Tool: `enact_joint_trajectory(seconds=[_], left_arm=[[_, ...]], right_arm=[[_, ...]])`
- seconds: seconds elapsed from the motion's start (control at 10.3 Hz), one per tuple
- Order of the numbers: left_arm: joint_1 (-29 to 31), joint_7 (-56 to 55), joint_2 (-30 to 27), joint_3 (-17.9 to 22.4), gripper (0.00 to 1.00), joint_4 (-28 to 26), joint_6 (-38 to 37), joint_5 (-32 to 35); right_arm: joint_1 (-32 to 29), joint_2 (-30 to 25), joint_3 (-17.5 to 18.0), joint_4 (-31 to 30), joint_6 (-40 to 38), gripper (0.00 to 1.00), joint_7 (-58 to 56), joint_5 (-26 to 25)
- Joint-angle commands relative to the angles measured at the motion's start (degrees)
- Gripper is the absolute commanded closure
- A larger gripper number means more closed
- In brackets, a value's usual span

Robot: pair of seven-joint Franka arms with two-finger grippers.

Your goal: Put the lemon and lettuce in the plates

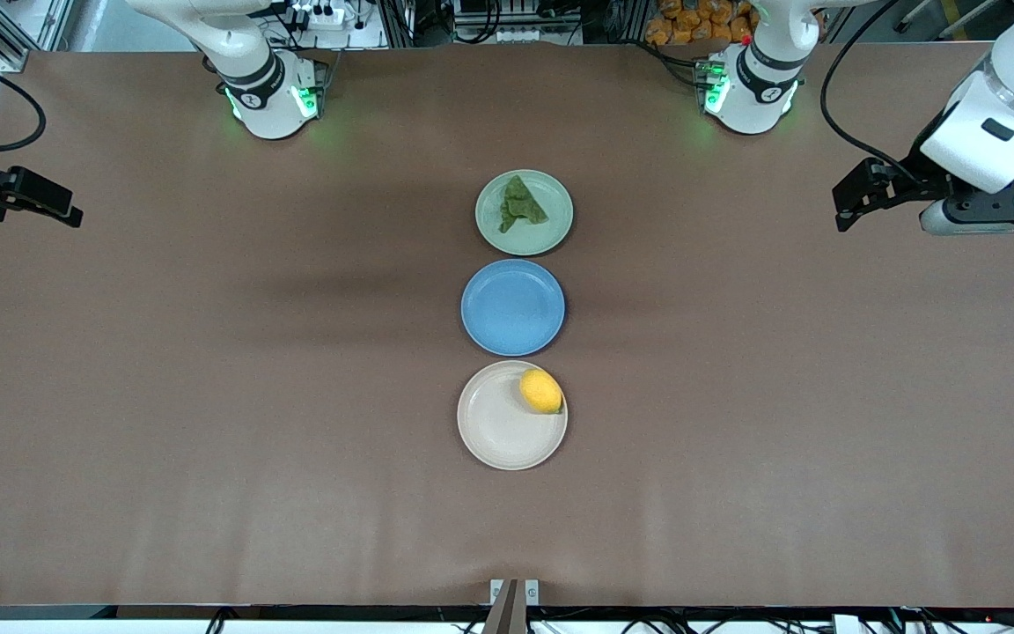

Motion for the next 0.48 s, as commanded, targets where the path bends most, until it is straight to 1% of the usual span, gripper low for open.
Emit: enact_joint_trajectory(seconds=[0.0, 0.39], left_arm=[[-0.3, 1.3, -0.5, -0.2, 0.00, 0.6, -1.1, 1.4], [-0.1, 1.3, -0.6, -0.1, 0.00, 0.5, -1.3, 1.4]], right_arm=[[-0.1, -0.7, 0.0, -0.6, -0.1, 0.00, -0.9, -0.7], [-0.4, -0.5, 0.0, -0.7, -0.1, 0.00, -0.9, -0.7]])
